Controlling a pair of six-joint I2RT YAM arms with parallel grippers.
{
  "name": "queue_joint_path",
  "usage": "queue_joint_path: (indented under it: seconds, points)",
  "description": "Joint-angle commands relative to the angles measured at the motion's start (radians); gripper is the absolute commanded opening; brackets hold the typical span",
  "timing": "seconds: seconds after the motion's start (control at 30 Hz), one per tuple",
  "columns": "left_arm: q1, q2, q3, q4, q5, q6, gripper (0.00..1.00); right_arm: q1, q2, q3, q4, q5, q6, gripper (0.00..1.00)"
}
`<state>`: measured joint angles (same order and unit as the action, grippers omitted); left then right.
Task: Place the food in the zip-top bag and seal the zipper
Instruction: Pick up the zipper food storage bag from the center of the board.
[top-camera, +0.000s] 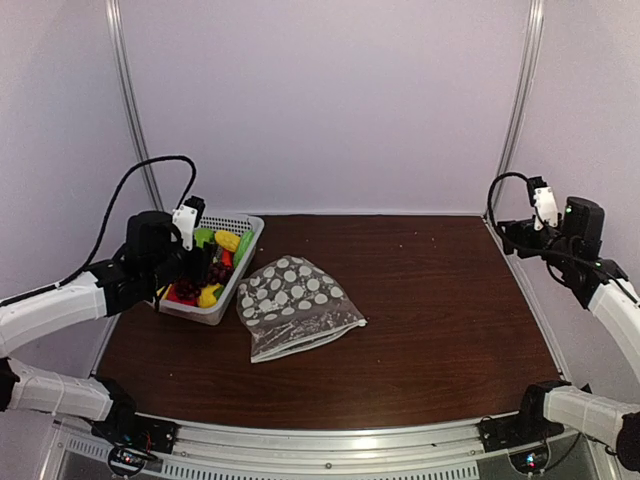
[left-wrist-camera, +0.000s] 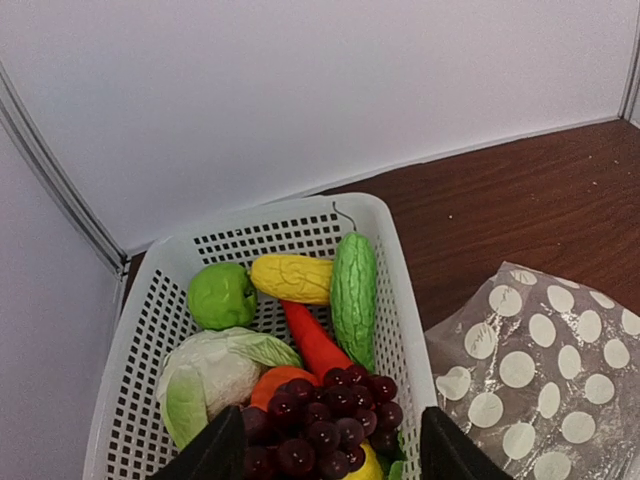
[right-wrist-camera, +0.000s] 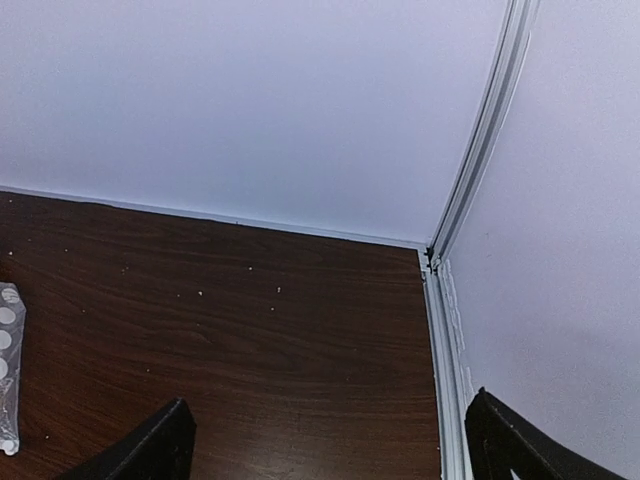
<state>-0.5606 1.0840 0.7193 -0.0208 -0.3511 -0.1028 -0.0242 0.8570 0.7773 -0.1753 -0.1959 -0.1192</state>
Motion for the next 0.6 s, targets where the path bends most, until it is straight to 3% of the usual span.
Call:
queue_joint_path:
  seconds: [0.0, 0.2, 0.4, 0.57]
  points:
    - [0.019, 0.064, 0.059, -0.005, 0.120, -0.021, 0.63, 0.000, 0.004, -0.024, -0.044, -0.011, -0.092, 0.96]
    - [0.023, 0.207, 0.163, -0.088, 0.213, -0.058, 0.60, 0.034, 0.026, -0.041, -0.111, -0.159, -0.263, 0.94]
    - [0.015, 0.381, 0.340, -0.232, 0.250, -0.124, 0.49, 0.162, 0.123, -0.024, -0.176, -0.197, -0.383, 0.81]
    - [0.003, 0.508, 0.478, -0.339, 0.235, -0.167, 0.47, 0.248, 0.145, -0.079, -0.174, -0.196, -0.446, 0.77]
